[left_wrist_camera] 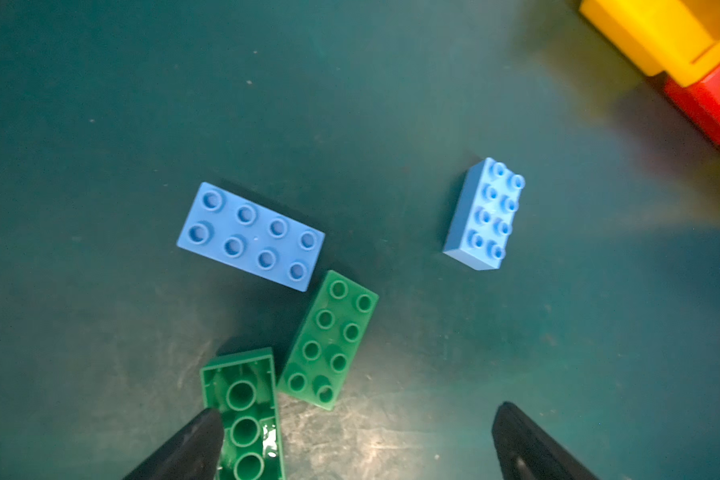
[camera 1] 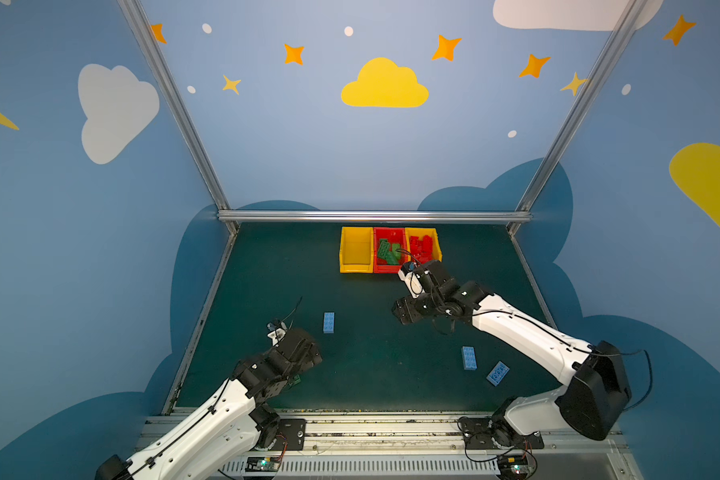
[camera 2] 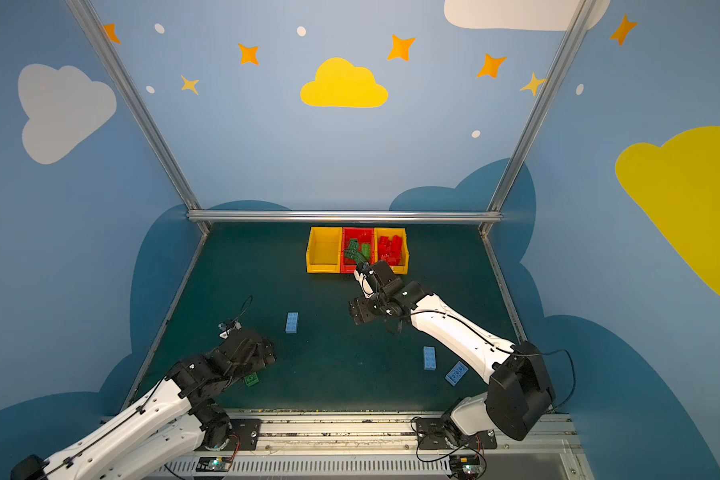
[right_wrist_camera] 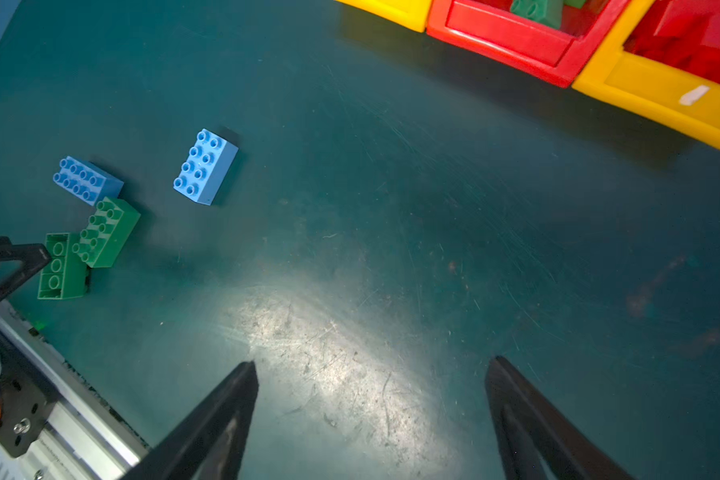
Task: Sort the legos into containers by color
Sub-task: 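Withdraw the right gripper while the left gripper grasps a green brick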
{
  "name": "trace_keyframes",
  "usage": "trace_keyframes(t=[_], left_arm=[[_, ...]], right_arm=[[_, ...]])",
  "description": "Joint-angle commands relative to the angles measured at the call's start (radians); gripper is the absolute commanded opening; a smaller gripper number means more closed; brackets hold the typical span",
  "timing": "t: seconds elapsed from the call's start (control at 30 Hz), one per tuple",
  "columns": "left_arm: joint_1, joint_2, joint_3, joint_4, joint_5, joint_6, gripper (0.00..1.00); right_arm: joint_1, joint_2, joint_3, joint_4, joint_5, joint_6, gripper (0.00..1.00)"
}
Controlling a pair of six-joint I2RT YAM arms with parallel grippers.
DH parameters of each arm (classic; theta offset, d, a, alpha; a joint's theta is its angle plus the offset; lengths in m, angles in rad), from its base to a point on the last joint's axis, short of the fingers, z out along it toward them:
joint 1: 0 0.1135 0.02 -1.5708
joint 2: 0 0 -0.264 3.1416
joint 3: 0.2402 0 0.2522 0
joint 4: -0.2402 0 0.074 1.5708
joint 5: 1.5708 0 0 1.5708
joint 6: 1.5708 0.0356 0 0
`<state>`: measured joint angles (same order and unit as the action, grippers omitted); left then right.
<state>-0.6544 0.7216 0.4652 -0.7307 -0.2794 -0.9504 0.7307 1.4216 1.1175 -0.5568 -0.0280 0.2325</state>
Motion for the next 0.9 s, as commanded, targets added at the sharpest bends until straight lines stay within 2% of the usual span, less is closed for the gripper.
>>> trace_keyframes(t=[0.0,0.53,0.87], left_arm=[[-0.005,0.033,-0.023,-0.016,-0.052,-0.032,1.0],[-0.01,0.341,0.074,0.135,-0.031,0.104,0.96],[-0.01,0.505,0.121,0.177,-0.031,0.142,0.86]], right_arm=[[0.001,-0.025,-0.024,0.028,-0.01,0.015,0.85],[-0.005,-0.053,-0.074,0.015,0.016,-0.001,0.84],[-0.01,-0.067,-0.078,0.003,0.014,0.005,0.84]])
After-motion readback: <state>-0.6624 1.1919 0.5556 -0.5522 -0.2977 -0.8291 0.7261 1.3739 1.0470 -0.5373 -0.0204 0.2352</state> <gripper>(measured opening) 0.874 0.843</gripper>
